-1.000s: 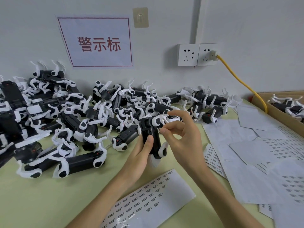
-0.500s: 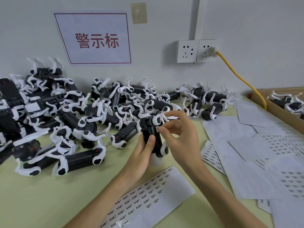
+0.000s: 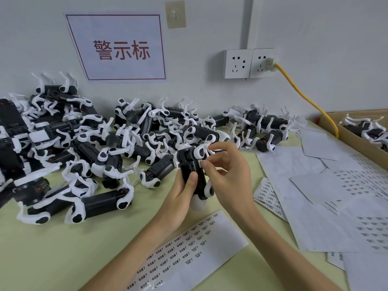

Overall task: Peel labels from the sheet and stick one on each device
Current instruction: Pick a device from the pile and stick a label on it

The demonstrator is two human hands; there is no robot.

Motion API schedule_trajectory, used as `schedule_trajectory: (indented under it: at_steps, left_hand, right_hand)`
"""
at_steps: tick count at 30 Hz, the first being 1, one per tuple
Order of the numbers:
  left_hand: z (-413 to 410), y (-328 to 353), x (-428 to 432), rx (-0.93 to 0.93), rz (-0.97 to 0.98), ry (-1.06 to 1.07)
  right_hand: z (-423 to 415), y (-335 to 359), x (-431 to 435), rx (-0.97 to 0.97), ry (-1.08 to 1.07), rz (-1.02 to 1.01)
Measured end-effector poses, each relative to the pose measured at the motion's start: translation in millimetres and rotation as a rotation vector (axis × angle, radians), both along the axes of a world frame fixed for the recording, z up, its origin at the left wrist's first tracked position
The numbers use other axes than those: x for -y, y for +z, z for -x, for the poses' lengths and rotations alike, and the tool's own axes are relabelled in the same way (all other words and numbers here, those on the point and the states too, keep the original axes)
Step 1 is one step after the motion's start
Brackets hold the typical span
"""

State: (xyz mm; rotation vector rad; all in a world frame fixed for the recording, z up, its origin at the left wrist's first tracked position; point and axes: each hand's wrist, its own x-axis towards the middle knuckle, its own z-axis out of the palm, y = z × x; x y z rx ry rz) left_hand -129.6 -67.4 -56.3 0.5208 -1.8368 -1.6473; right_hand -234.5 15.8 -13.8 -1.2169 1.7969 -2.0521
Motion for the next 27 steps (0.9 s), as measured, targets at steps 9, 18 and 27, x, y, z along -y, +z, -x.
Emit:
schedule_trajectory:
  at_steps: [9,18,27]
  left_hand:
    - [1,-1,0,0.011,0.053,-0.007]
    - [-1,0,-1,0.006,0.054,-0.023]
    - [-6,4,2,-0.004,-0.093,-0.043]
  right_hand:
    - [-2,-1,-1,0.011,-0.012,0.012]
    - [2,-5,-1,0.143,0.027,0.028]
    - [20,-4,3,0.417,0.303,-0.233]
